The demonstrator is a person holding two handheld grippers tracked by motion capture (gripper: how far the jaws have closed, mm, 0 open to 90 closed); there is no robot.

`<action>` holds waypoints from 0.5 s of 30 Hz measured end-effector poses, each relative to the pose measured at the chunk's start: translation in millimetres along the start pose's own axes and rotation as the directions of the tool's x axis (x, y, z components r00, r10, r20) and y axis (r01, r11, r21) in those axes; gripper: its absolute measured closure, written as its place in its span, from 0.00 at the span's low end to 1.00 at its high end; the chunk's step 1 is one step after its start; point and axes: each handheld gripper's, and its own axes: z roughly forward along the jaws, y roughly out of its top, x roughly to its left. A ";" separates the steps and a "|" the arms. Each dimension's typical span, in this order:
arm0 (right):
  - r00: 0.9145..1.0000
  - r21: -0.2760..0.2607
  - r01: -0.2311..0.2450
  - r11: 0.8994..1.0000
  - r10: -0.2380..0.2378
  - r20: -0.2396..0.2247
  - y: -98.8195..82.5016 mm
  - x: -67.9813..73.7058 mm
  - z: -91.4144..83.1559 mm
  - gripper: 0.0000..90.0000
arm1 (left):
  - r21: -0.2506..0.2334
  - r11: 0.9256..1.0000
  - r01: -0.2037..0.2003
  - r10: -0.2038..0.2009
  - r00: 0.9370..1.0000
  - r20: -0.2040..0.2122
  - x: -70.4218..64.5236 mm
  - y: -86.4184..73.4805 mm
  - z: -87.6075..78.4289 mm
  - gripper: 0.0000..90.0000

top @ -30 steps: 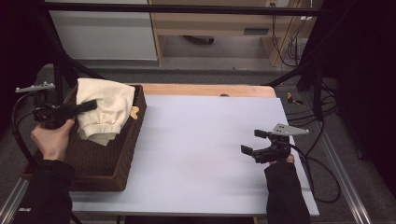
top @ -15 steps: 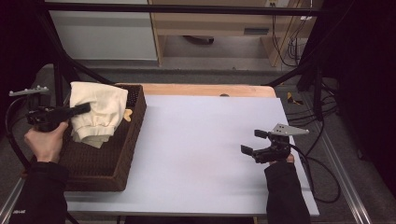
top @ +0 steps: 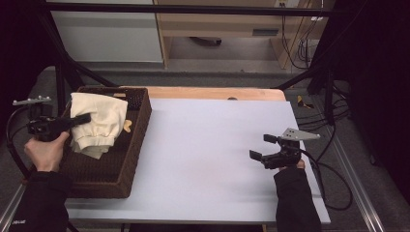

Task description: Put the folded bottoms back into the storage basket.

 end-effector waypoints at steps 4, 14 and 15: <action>1.000 0.000 0.002 1.000 -0.002 0.000 -0.1 -0.2 0.3 0.03 | 0.026 1.000 0.005 -0.005 1.000 -0.014 4.7 -7.3 3.5 0.82; 1.000 0.001 0.004 1.000 -0.004 0.000 -0.1 -0.2 0.2 0.03 | 0.067 0.998 0.018 -0.017 1.000 -0.021 10.3 -18.8 14.8 0.82; 1.000 0.000 0.004 1.000 -0.004 0.000 -0.1 -0.1 0.2 0.03 | 0.069 0.997 0.018 -0.017 1.000 -0.022 10.0 -19.5 15.9 0.82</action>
